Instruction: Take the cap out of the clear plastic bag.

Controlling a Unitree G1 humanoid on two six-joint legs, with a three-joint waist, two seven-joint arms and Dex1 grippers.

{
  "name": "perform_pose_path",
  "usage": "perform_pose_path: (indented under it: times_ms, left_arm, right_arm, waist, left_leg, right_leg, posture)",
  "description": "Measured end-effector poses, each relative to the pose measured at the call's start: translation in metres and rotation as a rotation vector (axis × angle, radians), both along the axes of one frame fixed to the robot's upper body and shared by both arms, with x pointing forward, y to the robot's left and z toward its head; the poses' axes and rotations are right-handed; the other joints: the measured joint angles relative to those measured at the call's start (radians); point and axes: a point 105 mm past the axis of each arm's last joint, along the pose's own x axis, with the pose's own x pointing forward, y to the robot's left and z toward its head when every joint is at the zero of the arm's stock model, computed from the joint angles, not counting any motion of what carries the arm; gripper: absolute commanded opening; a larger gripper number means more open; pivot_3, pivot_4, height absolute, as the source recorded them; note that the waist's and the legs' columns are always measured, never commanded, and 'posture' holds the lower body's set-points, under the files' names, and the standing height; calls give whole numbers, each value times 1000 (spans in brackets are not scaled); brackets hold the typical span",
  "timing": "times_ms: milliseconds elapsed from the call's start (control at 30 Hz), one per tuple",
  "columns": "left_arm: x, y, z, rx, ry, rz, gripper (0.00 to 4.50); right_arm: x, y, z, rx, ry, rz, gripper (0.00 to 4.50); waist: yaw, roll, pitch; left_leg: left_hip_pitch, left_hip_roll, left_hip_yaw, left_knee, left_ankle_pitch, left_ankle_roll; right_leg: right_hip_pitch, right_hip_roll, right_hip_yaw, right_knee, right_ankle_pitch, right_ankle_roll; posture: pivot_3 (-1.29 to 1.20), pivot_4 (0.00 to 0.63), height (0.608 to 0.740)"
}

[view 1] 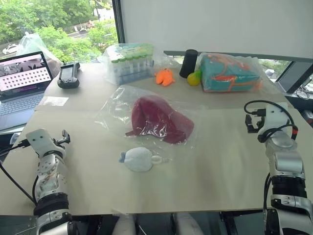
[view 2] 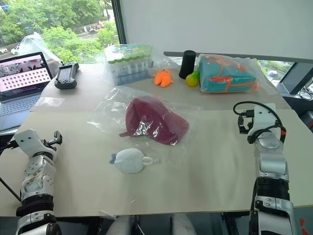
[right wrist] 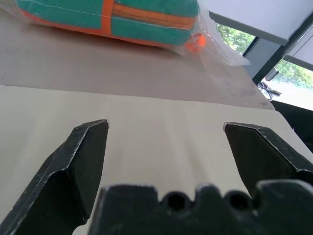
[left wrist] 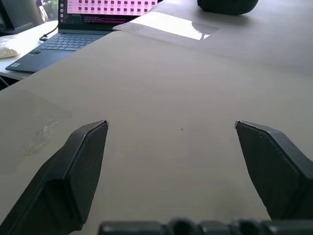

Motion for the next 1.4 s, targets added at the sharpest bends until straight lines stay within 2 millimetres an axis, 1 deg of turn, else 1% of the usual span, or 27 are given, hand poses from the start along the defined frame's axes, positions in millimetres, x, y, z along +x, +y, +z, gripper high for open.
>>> perform_pose_path:
  times_ms: [67, 100, 133, 167, 200, 267, 333, 367, 400, 433, 500, 533, 567, 633, 667, 700, 767, 800, 833, 900, 967, 1000, 1067, 1167, 1200, 1300, 1400]
  left_arm:
    - [1, -1, 0, -3, 1, -10, 4468]
    - [3, -4, 0, -10, 9, -42, 4468]
    - [6, -11, 2, -31, -1, -104, 4468]
    - [12, -22, 10, -44, -26, -191, 4468]
    - [16, -33, 20, -41, -50, -284, 4468]
    - [20, -65, 57, 22, -109, -533, 4468]
    - [13, -95, 93, 133, -133, -772, 4468]
    - [6, -107, 105, 183, -128, -881, 4468]
    - [-2, -118, 111, 217, -100, -988, 4468]
    - [-11, -126, 111, 224, -64, -1080, 4468]
    - [-27, -139, 100, 185, 40, -1250, 4468]
    - [-39, -144, 94, 150, 109, -1351, 4468]
    - [-47, -147, 92, 130, 158, -1418, 4468]
    - [-63, -149, 100, 111, 230, -1551, 4468]
    - [-66, -149, 103, 114, 235, -1577, 4468]
    - [-68, -148, 105, 109, 239, -1598, 4468]
    - [-67, -141, 103, 113, 257, -1596, 4468]
    - [-66, -137, 99, 119, 272, -1588, 4468]
    - [-69, -138, 95, 117, 288, -1601, 4468]
    - [-74, -141, 91, 106, 307, -1631, 4468]
    - [-86, -142, 81, 72, 362, -1669, 4468]
    - [-91, -142, 80, 68, 377, -1685, 4468]
    - [-95, -143, 81, 69, 382, -1702, 4468]
    - [-100, -144, 84, 50, 370, -1714, 4468]
    - [-101, -144, 86, 61, 366, -1711, 4468]
    - [-101, -144, 86, 73, 365, -1699, 4468]
    - [-102, -145, 87, 79, 360, -1676, 4468]
  right_arm:
    - [0, 1, 0, 5, -4, 0, 4500]
    - [0, 3, 2, 15, -21, -1, 4500]
    - [1, 9, 8, 15, -44, 16, 4500]
    - [3, 19, 18, 15, -78, 49, 4500]
    - [6, 28, 30, 20, -108, 94, 4500]
    - [8, 57, 66, 46, -183, 252, 4500]
    - [1, 84, 98, 69, -206, 443, 4500]
    - [-5, 97, 110, 77, -194, 546, 4500]
    - [-12, 108, 118, 77, -165, 644, 4500]
    - [-19, 117, 123, 82, -132, 735, 4500]
    - [-34, 132, 120, 113, -13, 908, 4500]
    - [-48, 146, 116, 118, 77, 1051, 4500]
    - [-62, 159, 113, 109, 143, 1170, 4500]
    - [-97, 197, 104, 54, 277, 1482, 4500]
    - [-104, 207, 102, 40, 304, 1550, 4500]
    - [-107, 217, 101, 33, 318, 1605, 4500]
    - [-110, 253, 99, 25, 314, 1736, 4500]
    - [-114, 275, 94, 29, 324, 1807, 4500]
    - [-120, 293, 85, 26, 357, 1866, 4500]
    - [-124, 302, 74, 12, 405, 1892, 4500]
    - [-115, 311, 62, -19, 440, 1848, 4500]
    - [-106, 316, 56, -31, 451, 1806, 4500]
    - [-96, 320, 48, -34, 461, 1761, 4500]
    - [-85, 330, 37, -73, 451, 1719, 4500]
    - [-83, 335, 30, -93, 459, 1713, 4500]
    - [-85, 342, 22, -126, 478, 1723, 4500]
    - [-89, 343, 13, -156, 505, 1731, 4500]
  waist:
    - [0, 0, 0]
    - [-1, 0, 0]
    - [-2, 0, 0]
    - [-3, 0, 0]
    - [-4, 0, 1]
    - [-6, 0, 2]
    - [-7, 0, 2]
    - [-7, 0, 2]
    - [-7, 0, 2]
    - [-6, 0, 2]
    - [-5, 0, 3]
    - [-6, 0, 5]
    - [-6, 0, 7]
    - [-8, 1, 9]
    - [-9, 1, 9]
    - [-13, 1, 9]
    - [-25, 1, 9]
    - [-28, 1, 9]
    - [-27, 1, 9]
    - [-20, 0, 10]
    - [-13, 0, 10]
    - [-11, 0, 10]
    - [-4, 0, 10]
    - [-2, 0, 10]
    - [-3, 0, 10]
    - [-1, 0, 10]
    - [-1, 0, 10]
  left_leg:
    - [0, 0, 0, 0, 0, 0]
    - [0, 0, 0, 0, 0, 0]
    - [-1, 0, 0, 0, 0, 0]
    - [-1, 0, 0, 0, 0, 0]
    - [-1, 0, 0, 0, 0, 0]
    - [-2, 1, 0, 0, 0, 0]
    - [-2, 1, -1, -1, 0, 0]
    - [-1, 1, -1, -2, 0, 0]
    - [-1, 2, -1, -3, -1, 0]
    - [0, 2, 0, -3, -1, 1]
    - [-1, 2, -1, -3, -1, 1]
    - [-1, 3, 0, -3, -1, 1]
    - [-1, 3, -1, -3, -1, 1]
    - [0, 6, -1, -3, -1, 1]
    - [0, 7, -1, -3, -1, 1]
    - [2, 7, -1, -3, -1, 1]
    - [3, 10, 0, -3, -1, 1]
    - [4, 13, 0, -3, -1, 1]
    - [3, 14, 0, -3, -1, 0]
    - [-1, 16, -2, -3, -1, 0]
    - [-4, 16, -1, -2, -2, -2]
    - [-7, 16, -1, -2, -2, -2]
    - [-11, 16, -1, -2, -2, -2]
    - [-11, 17, -1, -2, -2, -2]
    - [-11, 17, -1, -2, -2, -2]
    - [-11, 17, -1, -1, -2, -2]
    - [-11, 17, -1, -1, -2, -2]
  right_leg:
    - [0, 0, 0, 0, 0, 0]
    - [0, 0, 0, 0, 0, 0]
    - [-1, 0, 0, 1, 0, 0]
    - [-2, 0, 0, 1, 0, 0]
    - [-2, 1, 0, 1, 0, 0]
    - [-2, 1, 0, 1, 0, 0]
    - [-2, 1, 0, 0, 0, 0]
    - [-1, 1, -1, -1, -1, 0]
    - [-1, 1, -1, -2, -1, -1]
    - [0, 1, -1, -3, -2, -2]
    - [-1, 1, -2, -3, -2, -2]
    - [-3, 1, -2, -2, -3, -3]
    - [-3, 1, -2, -1, -3, -4]
    - [-3, 3, -5, -1, -6, -7]
    - [-3, 3, -6, 0, -7, -6]
    - [-3, 4, -6, 0, -10, -2]
    - [-2, 6, -5, 1, -9, -4]
    - [-3, 9, -5, 2, -8, -5]
    - [-3, 11, -5, 2, -8, -5]
    - [-6, 13, -6, 2, -5, -12]
    - [-10, 13, -6, 3, -4, -14]
    - [-13, 13, -6, 5, -4, -14]
    - [-19, 14, -6, 6, -4, -15]
    - [-19, 15, -6, 7, -4, -16]
    - [-19, 15, -6, 7, -4, -16]
    - [-19, 15, -6, 7, -3, -16]
    - [-18, 15, -6, 7, -3, -16]
  posture:
    - [0, 150, 740]
    - [0, 150, 740]
    - [0, 150, 740]
    - [0, 150, 740]
    - [0, 150, 740]
    - [0, 150, 740]
    - [0, 150, 740]
    - [0, 150, 740]
    - [0, 150, 740]
    - [0, 150, 740]
    - [0, 150, 740]
    - [0, 150, 740]
    - [0, 150, 740]
    - [0, 150, 740]
    - [0, 150, 740]
    - [0, 150, 740]
    - [0, 150, 740]
    - [0, 150, 740]
    - [0, 150, 740]
    - [0, 150, 740]
    - [0, 150, 740]
    - [0, 150, 740]
    - [0, 150, 740]
    - [0, 150, 740]
    - [0, 150, 740]
    - [0, 150, 740]
    - [0, 150, 740]
